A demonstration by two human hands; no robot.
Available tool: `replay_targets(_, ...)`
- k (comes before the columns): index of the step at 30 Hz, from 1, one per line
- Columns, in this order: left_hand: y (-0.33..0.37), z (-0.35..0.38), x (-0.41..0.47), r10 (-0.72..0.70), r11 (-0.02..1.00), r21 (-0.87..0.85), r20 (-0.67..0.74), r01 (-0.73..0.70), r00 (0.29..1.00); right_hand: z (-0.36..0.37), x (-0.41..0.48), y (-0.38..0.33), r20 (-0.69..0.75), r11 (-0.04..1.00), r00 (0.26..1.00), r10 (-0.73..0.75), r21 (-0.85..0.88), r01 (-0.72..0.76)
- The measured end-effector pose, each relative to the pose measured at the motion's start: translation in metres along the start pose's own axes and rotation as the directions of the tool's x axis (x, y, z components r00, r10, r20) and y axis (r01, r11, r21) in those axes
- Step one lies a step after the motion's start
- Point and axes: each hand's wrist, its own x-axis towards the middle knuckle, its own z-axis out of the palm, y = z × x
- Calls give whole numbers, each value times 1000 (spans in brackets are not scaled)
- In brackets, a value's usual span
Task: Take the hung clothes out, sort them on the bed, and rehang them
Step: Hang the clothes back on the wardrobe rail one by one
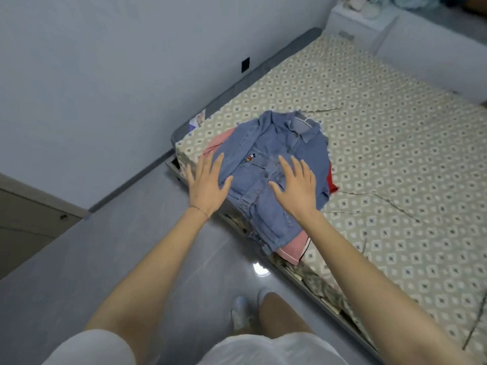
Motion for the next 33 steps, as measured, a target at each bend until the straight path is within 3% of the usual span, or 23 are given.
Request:
replay_targets(21,65,98,278,138,989,11,254,-145,957,27,222,107,46,949,951,305,62,-308)
replay_targets(33,75,279,427,249,966,-44,410,-254,877,136,341,198,91,796,805,587,115,-594)
